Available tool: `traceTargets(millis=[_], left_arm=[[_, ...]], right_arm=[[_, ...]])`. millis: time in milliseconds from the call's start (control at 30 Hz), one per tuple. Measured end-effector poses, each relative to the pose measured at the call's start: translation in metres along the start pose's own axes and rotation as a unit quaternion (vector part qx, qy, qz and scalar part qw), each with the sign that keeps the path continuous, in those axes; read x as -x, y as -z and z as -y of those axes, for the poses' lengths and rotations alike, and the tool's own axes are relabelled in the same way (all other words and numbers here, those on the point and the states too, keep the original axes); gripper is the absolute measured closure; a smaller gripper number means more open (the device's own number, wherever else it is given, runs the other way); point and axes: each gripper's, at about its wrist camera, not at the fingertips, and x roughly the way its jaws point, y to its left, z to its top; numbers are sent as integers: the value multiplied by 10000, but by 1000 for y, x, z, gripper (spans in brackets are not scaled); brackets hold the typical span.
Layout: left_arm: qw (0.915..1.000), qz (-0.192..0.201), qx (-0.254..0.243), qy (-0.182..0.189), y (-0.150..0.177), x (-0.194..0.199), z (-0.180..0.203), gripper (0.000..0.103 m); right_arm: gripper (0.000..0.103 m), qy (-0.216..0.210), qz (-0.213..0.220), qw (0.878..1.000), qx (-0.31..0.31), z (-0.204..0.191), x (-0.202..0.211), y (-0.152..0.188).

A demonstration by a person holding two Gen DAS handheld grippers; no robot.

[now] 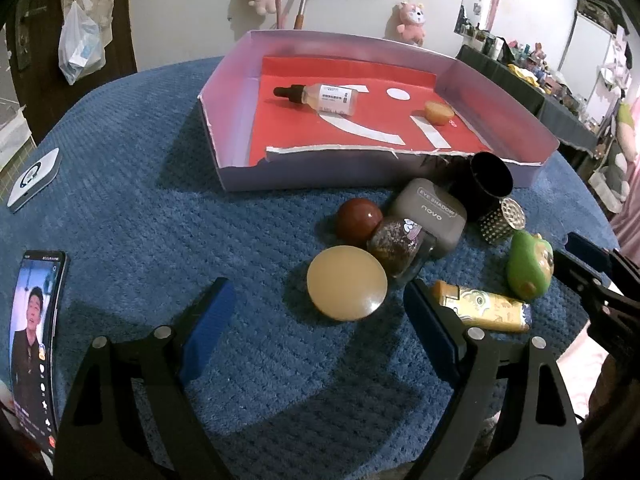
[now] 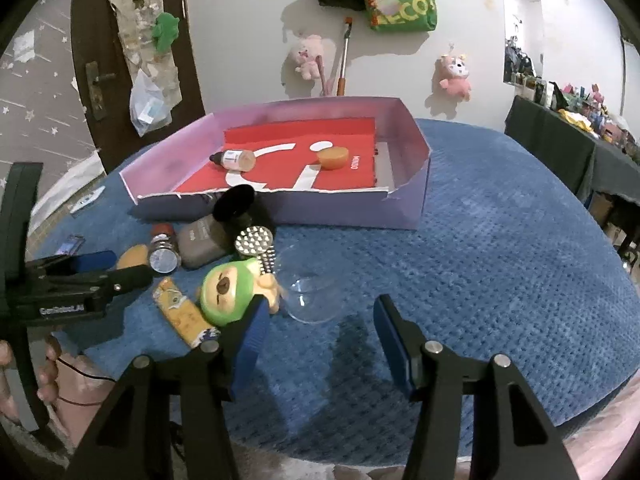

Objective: Organize rigid objects
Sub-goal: 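Grasp the round tan compact with left tool while right tool grasps the clear glass cup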

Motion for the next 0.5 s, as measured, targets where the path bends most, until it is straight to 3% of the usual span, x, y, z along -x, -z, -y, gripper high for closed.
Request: traceTargets(millis=[100, 400, 500], left_arm=[[10000, 29, 7, -28, 1, 0, 1, 20], [10000, 79, 11, 36, 0, 2, 2, 48], [9999, 88, -18, 140, 0, 3, 4, 64]], right_arm=[[46, -1, 12, 10000, -30, 3, -7, -4], [51, -375, 9, 9990, -236, 4, -24, -19], [59, -558, -27, 9979, -328, 5, -28, -21]])
